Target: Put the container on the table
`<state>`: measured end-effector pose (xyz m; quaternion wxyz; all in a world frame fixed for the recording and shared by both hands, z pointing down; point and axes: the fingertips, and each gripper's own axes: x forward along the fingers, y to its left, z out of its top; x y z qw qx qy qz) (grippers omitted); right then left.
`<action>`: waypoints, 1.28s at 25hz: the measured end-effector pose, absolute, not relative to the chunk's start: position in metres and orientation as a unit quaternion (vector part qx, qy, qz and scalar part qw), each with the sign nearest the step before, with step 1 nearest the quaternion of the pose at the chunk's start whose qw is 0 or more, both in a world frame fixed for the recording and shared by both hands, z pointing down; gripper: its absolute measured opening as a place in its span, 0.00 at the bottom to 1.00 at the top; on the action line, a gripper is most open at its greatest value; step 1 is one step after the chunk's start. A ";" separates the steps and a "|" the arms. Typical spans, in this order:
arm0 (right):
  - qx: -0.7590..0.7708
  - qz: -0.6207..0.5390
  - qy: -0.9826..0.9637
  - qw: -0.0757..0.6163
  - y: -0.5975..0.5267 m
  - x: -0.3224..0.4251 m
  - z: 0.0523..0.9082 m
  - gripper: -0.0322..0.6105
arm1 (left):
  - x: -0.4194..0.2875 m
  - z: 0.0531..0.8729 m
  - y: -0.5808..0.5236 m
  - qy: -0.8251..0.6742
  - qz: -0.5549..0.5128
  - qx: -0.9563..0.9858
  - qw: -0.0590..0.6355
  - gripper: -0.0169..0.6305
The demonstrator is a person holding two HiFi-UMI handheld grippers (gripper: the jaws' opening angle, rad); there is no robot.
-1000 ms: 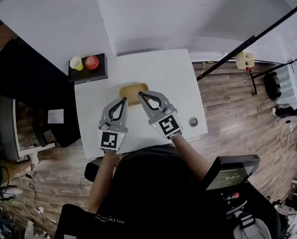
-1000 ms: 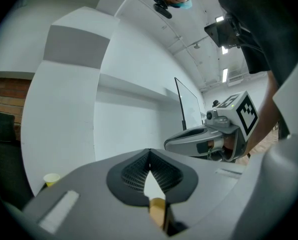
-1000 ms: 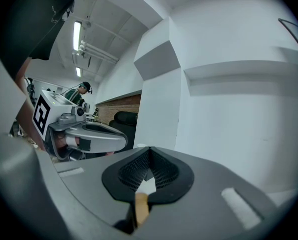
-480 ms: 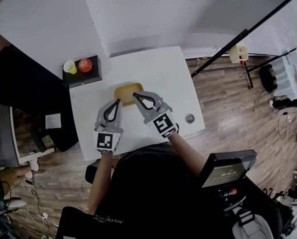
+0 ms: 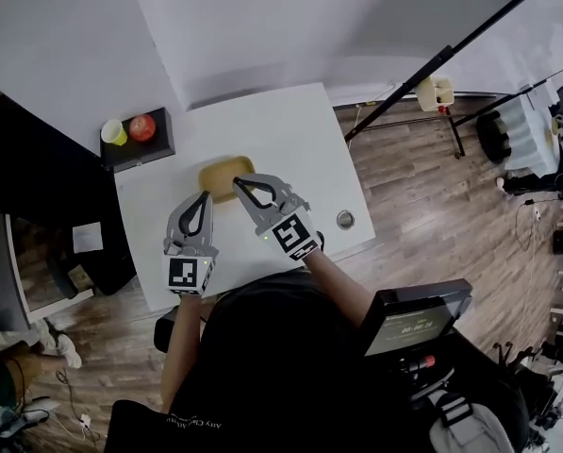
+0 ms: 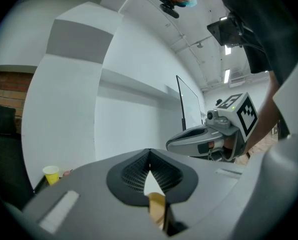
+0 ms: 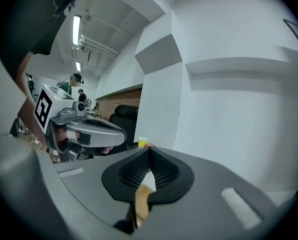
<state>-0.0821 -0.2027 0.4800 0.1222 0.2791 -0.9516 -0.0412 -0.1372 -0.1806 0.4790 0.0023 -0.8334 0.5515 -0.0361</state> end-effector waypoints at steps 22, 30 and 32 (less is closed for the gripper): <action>0.253 -0.021 -0.957 0.140 -0.191 -0.096 0.493 0.07 | -0.136 0.482 -0.172 0.543 -0.036 -0.839 0.004 0.03; 0.243 -0.004 -0.959 0.148 -0.161 -0.119 0.499 0.07 | -0.157 0.488 -0.146 0.537 -0.036 -0.843 0.008 0.03; 0.237 0.003 -0.959 0.156 -0.153 -0.122 0.505 0.07 | -0.162 0.490 -0.141 0.539 -0.027 -0.842 0.001 0.03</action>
